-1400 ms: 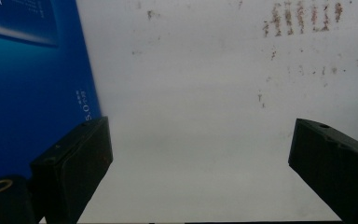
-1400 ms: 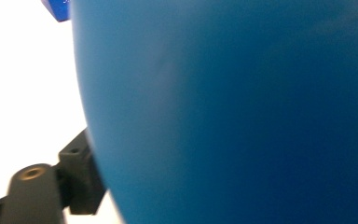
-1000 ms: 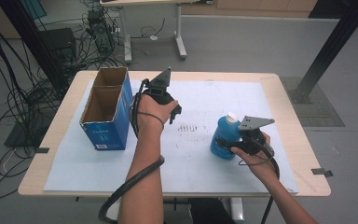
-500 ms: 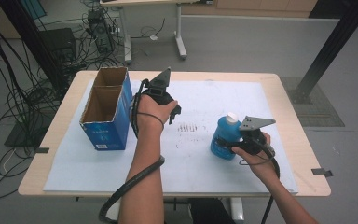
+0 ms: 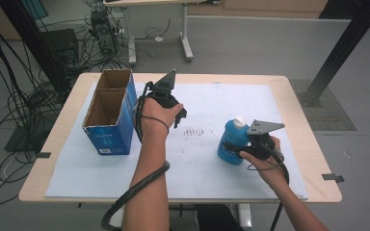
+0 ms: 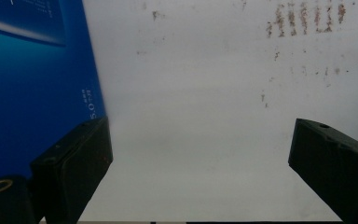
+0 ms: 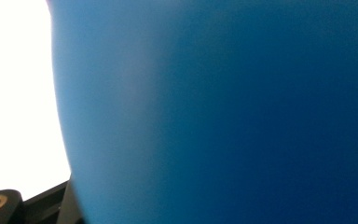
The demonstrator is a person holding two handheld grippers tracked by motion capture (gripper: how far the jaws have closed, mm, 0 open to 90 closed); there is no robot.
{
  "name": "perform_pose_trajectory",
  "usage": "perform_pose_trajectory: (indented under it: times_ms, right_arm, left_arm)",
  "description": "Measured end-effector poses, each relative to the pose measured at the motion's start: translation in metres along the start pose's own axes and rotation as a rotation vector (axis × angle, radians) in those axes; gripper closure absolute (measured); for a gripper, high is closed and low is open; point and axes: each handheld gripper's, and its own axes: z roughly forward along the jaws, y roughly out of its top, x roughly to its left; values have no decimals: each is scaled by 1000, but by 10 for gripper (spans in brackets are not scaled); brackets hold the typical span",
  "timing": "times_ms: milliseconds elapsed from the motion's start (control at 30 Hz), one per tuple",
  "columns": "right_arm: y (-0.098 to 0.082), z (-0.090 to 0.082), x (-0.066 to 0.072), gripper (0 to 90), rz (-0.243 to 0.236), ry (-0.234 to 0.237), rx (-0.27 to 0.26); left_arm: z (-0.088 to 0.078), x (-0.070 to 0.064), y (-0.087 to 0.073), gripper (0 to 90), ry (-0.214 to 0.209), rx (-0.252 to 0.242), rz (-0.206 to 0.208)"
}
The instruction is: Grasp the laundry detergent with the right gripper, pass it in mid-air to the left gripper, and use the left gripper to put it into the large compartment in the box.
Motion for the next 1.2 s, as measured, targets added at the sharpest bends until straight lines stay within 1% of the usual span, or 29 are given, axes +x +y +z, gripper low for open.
perform_pose_trajectory:
  times_ms: [367,800,1200]
  right_arm:
    - [1,0,0,424,3,4,7]
    - [0,0,-1,453,7,4,0]
    - [-1,0,-1,457,6,5,-8]
  left_arm:
    - [-2,1,0,67,-1,-6,-1]
    - [-2,1,1,67,2,-5,1]
    - [-4,0,1,67,0,-5,2]
